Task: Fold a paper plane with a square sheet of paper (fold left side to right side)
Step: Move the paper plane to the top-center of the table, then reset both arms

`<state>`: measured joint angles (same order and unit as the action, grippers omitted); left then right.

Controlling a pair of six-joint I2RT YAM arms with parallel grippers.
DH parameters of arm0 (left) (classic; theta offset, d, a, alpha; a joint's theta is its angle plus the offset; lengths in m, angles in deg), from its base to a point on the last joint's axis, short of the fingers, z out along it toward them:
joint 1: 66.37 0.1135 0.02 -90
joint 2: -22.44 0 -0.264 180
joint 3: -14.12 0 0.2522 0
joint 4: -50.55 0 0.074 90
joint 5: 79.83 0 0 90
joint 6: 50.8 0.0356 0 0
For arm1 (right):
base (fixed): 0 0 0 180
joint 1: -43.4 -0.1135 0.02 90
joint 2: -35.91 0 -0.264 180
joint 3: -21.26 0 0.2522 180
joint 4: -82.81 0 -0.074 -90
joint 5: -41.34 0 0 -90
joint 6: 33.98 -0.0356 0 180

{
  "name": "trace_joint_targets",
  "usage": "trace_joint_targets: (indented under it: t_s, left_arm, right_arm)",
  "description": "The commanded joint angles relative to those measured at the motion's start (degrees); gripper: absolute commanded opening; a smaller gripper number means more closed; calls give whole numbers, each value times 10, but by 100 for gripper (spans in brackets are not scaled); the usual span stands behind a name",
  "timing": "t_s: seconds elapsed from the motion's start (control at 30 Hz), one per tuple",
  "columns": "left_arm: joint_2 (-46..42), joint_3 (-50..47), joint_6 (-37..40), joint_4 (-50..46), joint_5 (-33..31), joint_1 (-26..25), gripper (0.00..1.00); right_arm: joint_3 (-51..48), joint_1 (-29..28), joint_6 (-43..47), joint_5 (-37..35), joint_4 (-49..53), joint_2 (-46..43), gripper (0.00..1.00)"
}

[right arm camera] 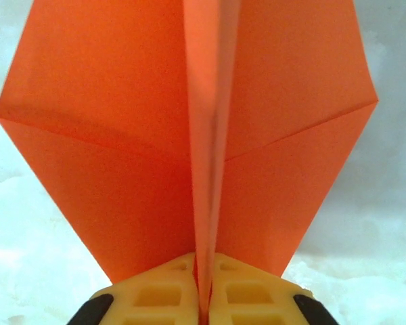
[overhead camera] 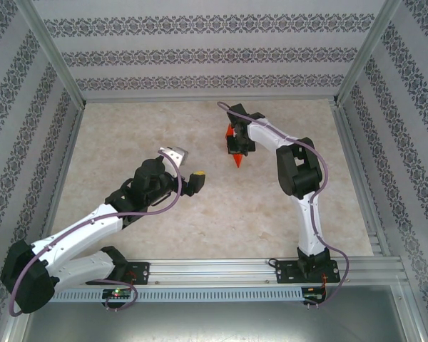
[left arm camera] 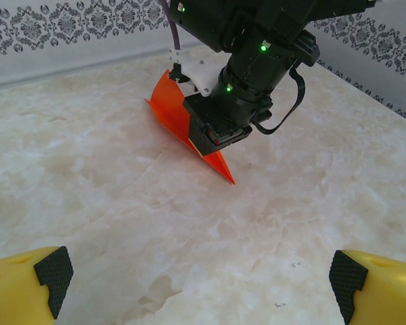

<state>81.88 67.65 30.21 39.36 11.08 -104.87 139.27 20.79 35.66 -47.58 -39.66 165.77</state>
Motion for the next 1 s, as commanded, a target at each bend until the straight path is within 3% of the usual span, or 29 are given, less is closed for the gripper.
trace_joint_targets:
  t_s: [0.0, 0.1, 0.3, 0.53, 0.77, 0.97]
  left_arm:
    - [2, 18, 15, -4, -1, 5, 100]
    - [2, 17, 14, -2, -6, 5, 100]
    - [7, 21, 13, -10, -16, 5, 100]
    - [5, 12, 5, 5, -45, 5, 100]
    - [-4, 1, -27, 11, -150, 15, 100]
    - [-15, -29, -49, 32, -215, 86, 100]
  right_arm:
    - [12, -3, 11, 4, 28, 7, 14]
    - [4, -6, 9, 8, 28, 6, 21]
    - [0, -8, 10, 8, 27, 0, 27]
    - [-28, -15, 24, -29, 33, -60, 40]
    - [-144, -14, 36, -58, 4, -218, 49]
    - [-317, 20, 49, -66, -107, -415, 69]
